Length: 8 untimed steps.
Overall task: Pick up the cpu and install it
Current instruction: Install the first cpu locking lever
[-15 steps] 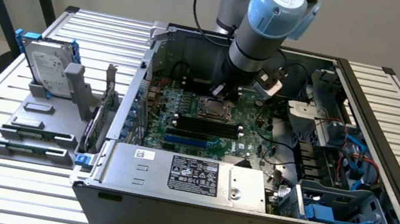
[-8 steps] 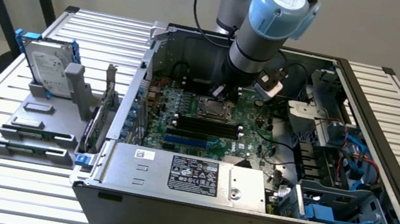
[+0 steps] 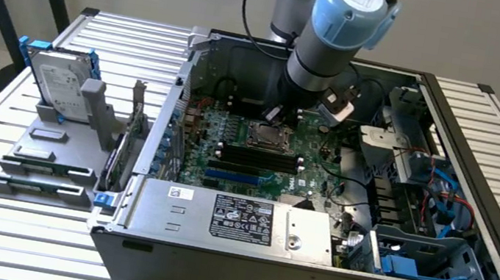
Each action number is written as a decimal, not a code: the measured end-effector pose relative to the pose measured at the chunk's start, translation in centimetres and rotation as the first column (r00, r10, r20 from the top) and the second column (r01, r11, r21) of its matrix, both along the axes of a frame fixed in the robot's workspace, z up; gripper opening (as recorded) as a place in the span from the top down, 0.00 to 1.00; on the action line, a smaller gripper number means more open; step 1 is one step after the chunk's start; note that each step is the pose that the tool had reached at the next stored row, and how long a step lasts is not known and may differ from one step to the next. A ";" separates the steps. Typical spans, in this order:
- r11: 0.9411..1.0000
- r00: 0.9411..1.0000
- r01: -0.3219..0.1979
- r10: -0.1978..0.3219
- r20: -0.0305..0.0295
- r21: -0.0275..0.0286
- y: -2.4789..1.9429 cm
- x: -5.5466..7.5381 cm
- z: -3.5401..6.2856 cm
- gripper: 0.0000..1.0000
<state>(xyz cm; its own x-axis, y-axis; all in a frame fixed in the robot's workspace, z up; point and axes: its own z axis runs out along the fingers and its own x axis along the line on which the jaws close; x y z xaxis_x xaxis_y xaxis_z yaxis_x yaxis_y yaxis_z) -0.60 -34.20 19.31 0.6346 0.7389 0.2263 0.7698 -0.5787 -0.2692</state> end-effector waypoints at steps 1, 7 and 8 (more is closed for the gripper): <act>1.000 1.000 0.000 0.000 0.000 0.000 -0.01 0.0 0.00 0.89; 1.000 1.000 0.000 0.000 -0.001 0.000 -0.24 0.0 0.46 0.89; 1.000 1.000 0.000 0.000 -0.001 0.000 -0.29 0.0 0.61 0.89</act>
